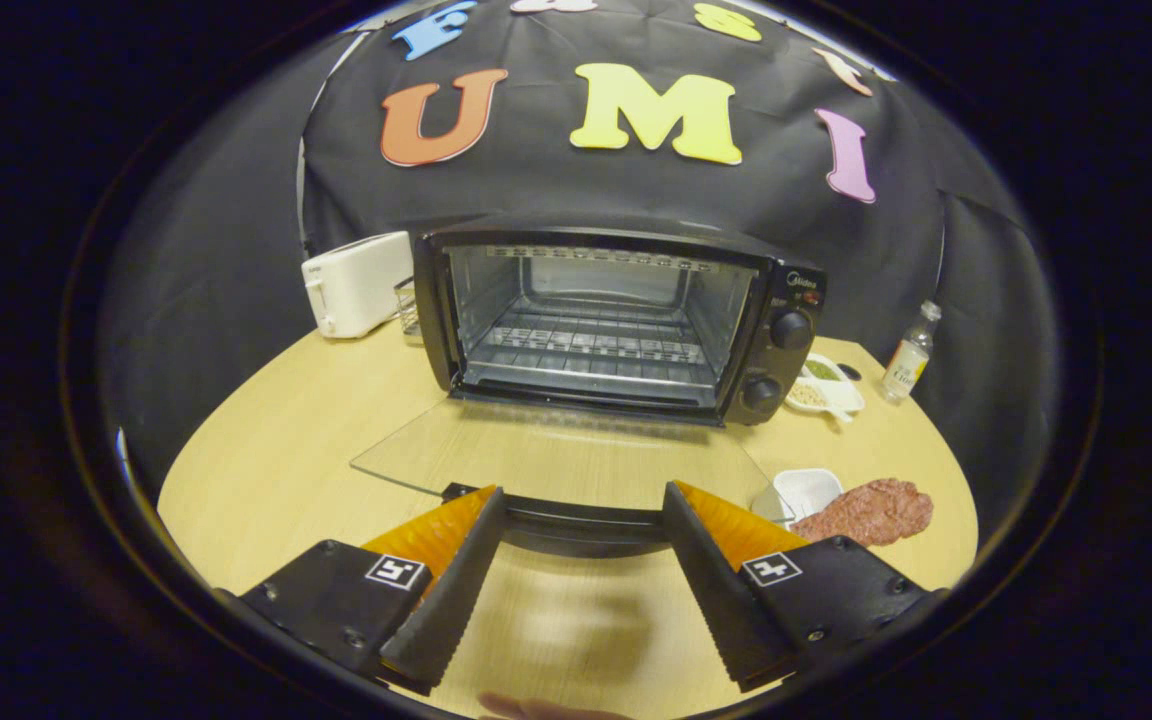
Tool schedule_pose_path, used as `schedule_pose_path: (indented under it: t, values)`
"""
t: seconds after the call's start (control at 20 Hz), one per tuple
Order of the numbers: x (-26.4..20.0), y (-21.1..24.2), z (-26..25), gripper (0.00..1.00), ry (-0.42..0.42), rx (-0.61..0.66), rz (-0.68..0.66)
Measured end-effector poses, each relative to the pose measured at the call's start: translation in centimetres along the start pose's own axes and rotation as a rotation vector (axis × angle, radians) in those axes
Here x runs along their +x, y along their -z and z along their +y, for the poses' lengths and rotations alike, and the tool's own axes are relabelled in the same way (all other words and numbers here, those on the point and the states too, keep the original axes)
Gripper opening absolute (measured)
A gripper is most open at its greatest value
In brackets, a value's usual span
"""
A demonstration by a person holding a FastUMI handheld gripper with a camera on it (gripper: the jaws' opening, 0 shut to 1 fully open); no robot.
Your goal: Open the toaster oven, put the food inside, and close the toaster oven door.
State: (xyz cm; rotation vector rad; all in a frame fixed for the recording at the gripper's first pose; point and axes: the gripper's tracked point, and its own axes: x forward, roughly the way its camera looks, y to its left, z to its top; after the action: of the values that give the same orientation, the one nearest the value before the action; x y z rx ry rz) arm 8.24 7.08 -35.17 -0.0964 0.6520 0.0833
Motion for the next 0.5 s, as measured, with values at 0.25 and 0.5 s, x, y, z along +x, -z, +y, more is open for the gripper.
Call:
schedule_pose_path:
  t: [0.25,0.5]
  values:
    - [1.5,2.6,0.3,1.00,-0.049,0.050,0.079]
    - [0.6,2.0,0.1,1.00,-0.097,0.052,0.058]
